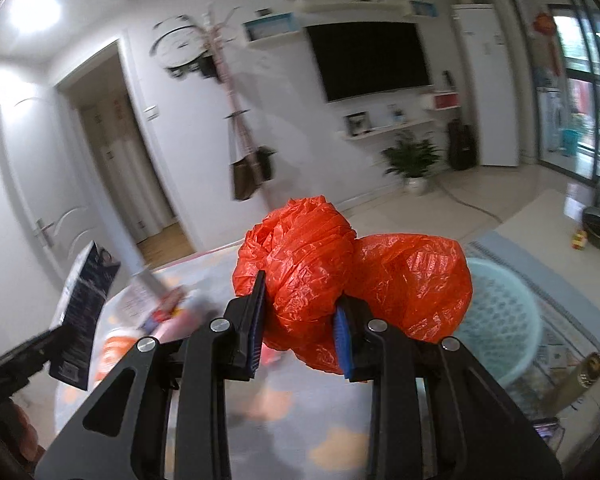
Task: Collect trash
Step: 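Carry the red bags and milk carton in both tools over the blue basket, then open both tools to drop the red bags and carton into the basket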
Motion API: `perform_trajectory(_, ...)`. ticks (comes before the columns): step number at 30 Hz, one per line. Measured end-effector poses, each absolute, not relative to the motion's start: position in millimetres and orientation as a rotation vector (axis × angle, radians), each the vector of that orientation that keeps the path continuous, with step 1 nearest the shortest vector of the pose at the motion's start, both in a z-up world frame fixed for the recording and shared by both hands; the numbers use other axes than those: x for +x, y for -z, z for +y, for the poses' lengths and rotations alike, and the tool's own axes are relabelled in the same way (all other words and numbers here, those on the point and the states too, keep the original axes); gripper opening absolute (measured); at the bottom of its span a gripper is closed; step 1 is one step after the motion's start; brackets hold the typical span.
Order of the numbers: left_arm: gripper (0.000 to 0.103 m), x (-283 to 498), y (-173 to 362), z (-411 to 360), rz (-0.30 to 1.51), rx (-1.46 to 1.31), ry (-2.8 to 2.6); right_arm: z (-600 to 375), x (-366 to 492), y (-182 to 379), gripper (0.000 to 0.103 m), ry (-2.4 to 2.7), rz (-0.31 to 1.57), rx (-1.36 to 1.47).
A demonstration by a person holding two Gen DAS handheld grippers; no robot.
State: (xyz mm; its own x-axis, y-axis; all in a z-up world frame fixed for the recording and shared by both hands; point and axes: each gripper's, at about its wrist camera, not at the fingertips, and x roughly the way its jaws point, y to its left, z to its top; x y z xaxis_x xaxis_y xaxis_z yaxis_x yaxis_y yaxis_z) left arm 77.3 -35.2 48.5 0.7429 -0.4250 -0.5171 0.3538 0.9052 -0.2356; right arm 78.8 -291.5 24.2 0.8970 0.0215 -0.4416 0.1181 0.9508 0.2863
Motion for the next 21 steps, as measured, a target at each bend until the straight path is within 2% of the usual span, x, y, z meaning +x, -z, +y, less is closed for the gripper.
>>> perform_trajectory(4,0.054,97.0,-34.8,-97.1,0.629,-0.108,0.532,-338.3,79.8,-12.9,0.026,0.167,0.451,0.318)
perform_trajectory(11,0.054,145.5,-1.6,-201.2,0.712,-0.049,0.694,-412.9,103.6,38.3,0.026,0.328,0.554,0.403)
perform_trajectory(16,0.054,179.6,27.5,-253.0,0.792,-0.028,0.760,-446.6,113.7,85.8,0.027,0.386,0.656,0.479)
perform_trajectory(21,0.054,196.3,54.3,-285.5,0.856,-0.017,0.799,-457.5,121.9,109.7,0.030,0.408,0.708,0.517)
